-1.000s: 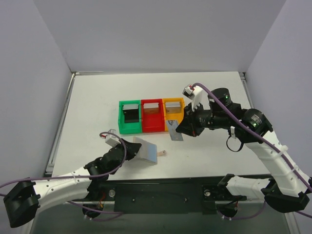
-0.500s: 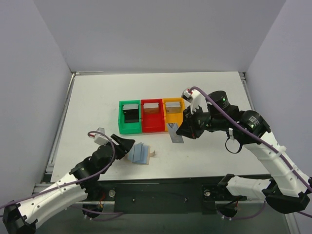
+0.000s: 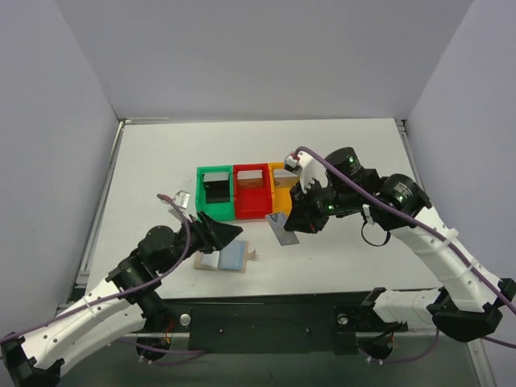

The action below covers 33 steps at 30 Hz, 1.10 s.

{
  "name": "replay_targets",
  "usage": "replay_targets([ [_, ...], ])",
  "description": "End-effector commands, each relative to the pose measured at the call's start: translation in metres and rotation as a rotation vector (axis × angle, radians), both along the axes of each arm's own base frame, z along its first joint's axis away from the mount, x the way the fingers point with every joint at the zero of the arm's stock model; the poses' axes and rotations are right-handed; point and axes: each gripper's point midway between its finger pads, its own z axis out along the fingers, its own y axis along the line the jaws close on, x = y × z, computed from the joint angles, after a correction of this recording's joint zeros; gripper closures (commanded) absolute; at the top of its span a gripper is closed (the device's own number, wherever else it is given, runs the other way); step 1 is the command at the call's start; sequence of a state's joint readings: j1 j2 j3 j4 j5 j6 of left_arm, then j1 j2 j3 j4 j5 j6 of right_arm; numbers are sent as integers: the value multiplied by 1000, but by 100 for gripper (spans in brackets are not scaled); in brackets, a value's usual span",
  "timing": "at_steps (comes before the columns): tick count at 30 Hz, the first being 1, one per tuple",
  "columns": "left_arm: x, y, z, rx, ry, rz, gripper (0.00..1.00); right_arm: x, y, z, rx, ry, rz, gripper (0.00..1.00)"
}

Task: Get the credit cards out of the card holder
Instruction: Place the card holder at the center of the board, then place the credit card in the storage box.

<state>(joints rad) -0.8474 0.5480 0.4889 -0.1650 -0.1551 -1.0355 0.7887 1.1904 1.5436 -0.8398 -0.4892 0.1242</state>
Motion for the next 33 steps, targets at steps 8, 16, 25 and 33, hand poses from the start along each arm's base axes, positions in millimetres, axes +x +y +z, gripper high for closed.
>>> replay_targets([
  [8, -73, -52, 139, -280, -457, -561, 32, -50, 12, 1, -21, 78, 251, 100],
  [16, -86, -56, 157, -270, -548, -656, 43, -60, 13, -4, -55, 89, 283, 100],
  [25, -78, -67, 145, -158, -543, -688, 49, -68, 18, -3, -67, 87, 318, 100],
  [33, -82, -70, 139, -118, -560, -728, 51, -68, 18, -1, -72, 82, 319, 100],
])
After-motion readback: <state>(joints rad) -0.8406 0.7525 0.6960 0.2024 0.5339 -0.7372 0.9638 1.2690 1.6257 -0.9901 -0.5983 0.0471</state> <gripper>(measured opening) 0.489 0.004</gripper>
